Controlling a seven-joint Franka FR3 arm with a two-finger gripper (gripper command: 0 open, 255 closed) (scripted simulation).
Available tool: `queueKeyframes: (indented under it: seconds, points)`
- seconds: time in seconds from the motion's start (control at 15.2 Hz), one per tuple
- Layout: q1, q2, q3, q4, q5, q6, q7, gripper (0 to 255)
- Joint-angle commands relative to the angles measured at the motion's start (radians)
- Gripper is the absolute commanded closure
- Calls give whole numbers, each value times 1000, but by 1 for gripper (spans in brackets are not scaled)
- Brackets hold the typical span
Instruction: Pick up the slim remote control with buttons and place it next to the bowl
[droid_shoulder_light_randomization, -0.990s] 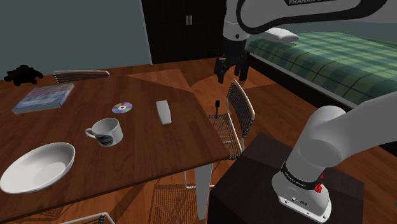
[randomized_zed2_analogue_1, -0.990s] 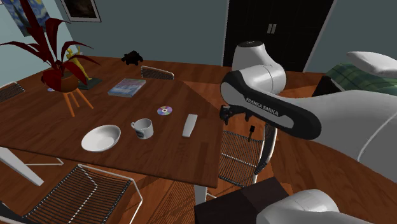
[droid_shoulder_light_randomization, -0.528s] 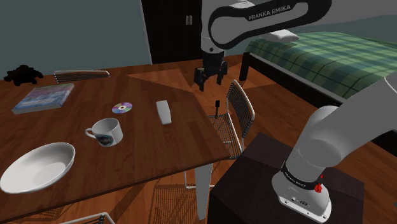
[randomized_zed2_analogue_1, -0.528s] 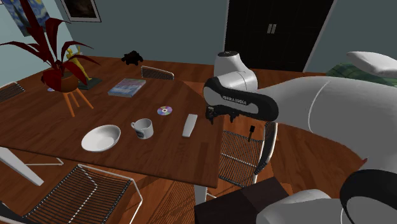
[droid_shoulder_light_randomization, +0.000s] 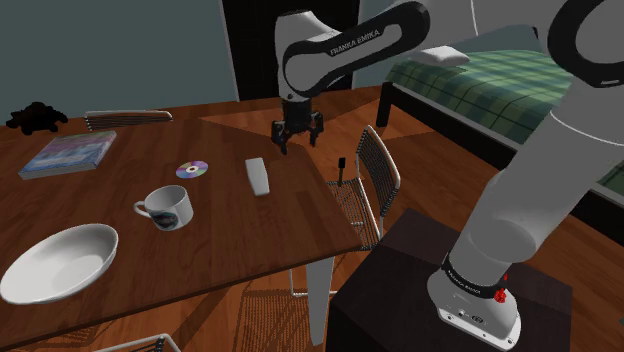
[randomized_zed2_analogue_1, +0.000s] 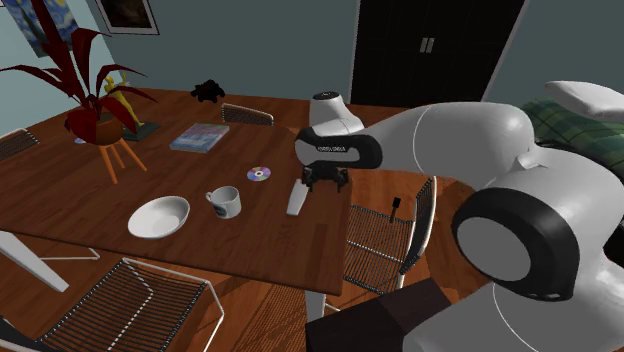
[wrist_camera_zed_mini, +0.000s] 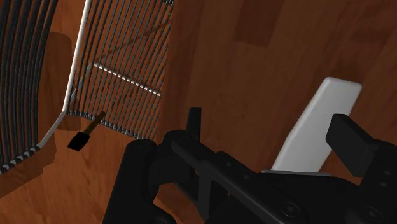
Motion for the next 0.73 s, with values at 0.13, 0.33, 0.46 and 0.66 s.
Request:
queueKeyframes:
  seconds: [0.13,0.33,0.46,0.66]
  points:
    - [6,160,16,109,-17,40,82,0]
    - [15,282,20,210,-32,52,137,0]
    - [24,364,19,284,-42,54,170,0]
    - [40,489,13,409,-53,48,216,0]
